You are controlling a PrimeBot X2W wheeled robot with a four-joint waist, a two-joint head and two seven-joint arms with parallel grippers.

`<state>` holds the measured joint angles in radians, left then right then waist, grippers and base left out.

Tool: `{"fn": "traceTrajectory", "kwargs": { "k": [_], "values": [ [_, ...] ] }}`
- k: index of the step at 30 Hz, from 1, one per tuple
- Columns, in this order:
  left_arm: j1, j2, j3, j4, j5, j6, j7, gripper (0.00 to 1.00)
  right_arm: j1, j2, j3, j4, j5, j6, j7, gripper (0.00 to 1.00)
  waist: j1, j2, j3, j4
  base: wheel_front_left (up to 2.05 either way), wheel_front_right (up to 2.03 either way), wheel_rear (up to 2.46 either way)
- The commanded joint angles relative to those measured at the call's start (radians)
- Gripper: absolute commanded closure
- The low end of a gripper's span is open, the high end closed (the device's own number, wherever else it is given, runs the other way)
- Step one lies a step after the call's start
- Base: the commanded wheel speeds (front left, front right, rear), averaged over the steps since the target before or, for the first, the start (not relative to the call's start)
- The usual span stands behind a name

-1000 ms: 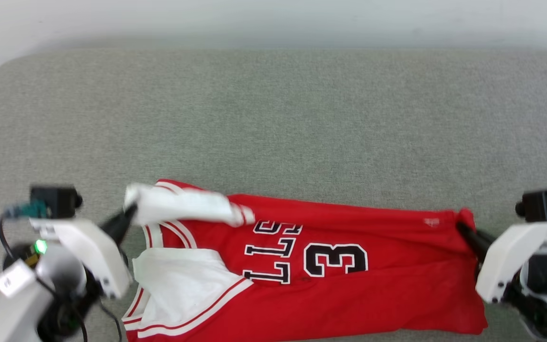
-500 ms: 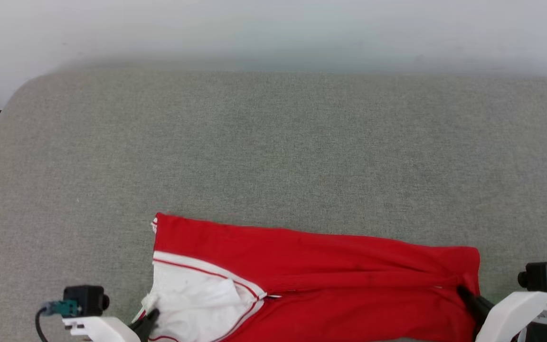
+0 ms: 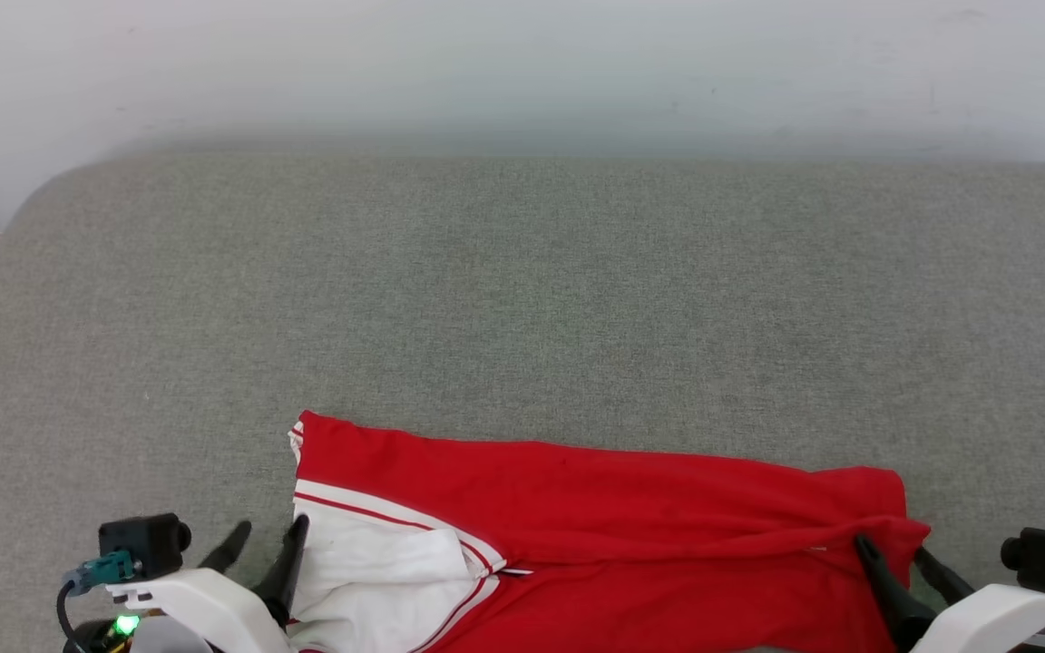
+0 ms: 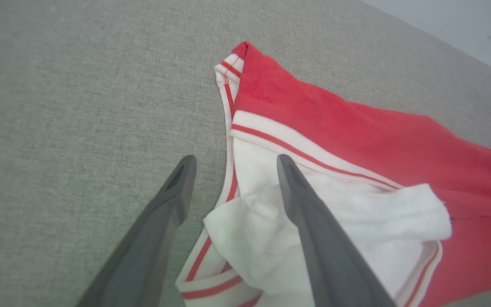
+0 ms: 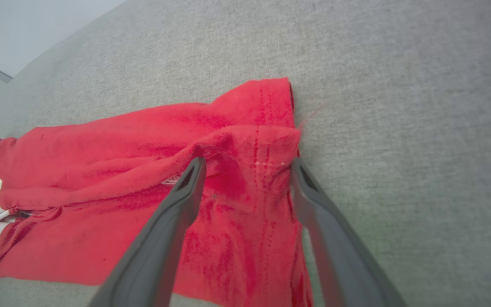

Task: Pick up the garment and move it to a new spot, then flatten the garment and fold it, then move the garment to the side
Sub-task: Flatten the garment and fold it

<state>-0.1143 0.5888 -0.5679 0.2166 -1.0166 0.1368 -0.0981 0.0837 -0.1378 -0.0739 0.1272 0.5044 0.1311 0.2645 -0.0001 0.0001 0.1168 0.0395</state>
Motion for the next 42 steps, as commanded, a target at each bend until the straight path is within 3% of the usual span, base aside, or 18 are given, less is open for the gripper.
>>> {"fn": "traceTrajectory", "kwargs": {
  "k": [1,9,18,28,36,37,38,39,42],
  "values": [
    [-0.019,-0.001,0.008,-0.014,0.022,0.014,-0.028,0.00,0.019,0.003,-0.006,-0.030,-0.009,-0.001,0.001,0.00,0.0001,-0.0001,-0.005,-0.005,0.00,0.00,0.00],
    [-0.047,-0.001,0.035,-0.105,0.133,0.066,-0.139,0.00,0.051,-0.023,-0.098,-0.170,-0.009,-0.001,0.151,0.00,0.0001,-0.0001,-0.015,-0.015,0.00,0.00,0.00],
    [-0.052,-0.038,0.163,-0.274,0.314,0.134,-0.168,0.00,-0.022,-0.095,-0.144,-0.203,0.026,-0.001,0.370,0.00,0.0001,-0.0001,0.034,0.013,0.00,0.00,0.00],
    [-0.023,-0.094,0.249,-0.382,0.479,0.127,-0.168,0.00,-0.093,-0.125,-0.069,-0.171,0.046,-0.001,0.472,0.00,0.0001,-0.0001,0.119,0.059,0.00,0.00,0.00],
    [0.002,-0.123,0.262,-0.374,0.536,0.101,-0.167,0.00,-0.037,-0.061,-0.022,-0.115,0.060,-0.001,0.592,0.00,0.0001,-0.0001,0.159,0.073,0.00,0.00,0.00],
    [0.000,-0.124,0.259,-0.367,0.539,0.093,-0.167,0.00,-0.041,-0.062,-0.017,-0.107,0.062,-0.001,0.600,0.22,0.0001,-0.0001,0.162,0.072,0.00,0.00,0.00],
    [-0.003,-0.125,0.255,-0.360,0.542,0.088,-0.167,0.00,-0.047,-0.062,-0.009,-0.100,0.067,-0.001,0.605,0.65,0.0001,-0.0001,0.165,0.072,0.00,0.00,0.00],
    [-0.008,-0.126,0.255,-0.357,0.549,0.084,-0.167,0.00,-0.052,-0.062,-0.003,-0.095,0.072,-0.001,0.607,1.00,0.0001,-0.0001,0.166,0.071,0.00,0.00,0.00],
    [-0.011,-0.121,0.250,-0.337,0.561,0.076,-0.167,0.00,-0.068,-0.070,0.005,-0.094,0.082,-0.001,0.597,1.00,0.0001,-0.0001,0.158,0.067,0.00,0.00,0.00]
  ]
}}
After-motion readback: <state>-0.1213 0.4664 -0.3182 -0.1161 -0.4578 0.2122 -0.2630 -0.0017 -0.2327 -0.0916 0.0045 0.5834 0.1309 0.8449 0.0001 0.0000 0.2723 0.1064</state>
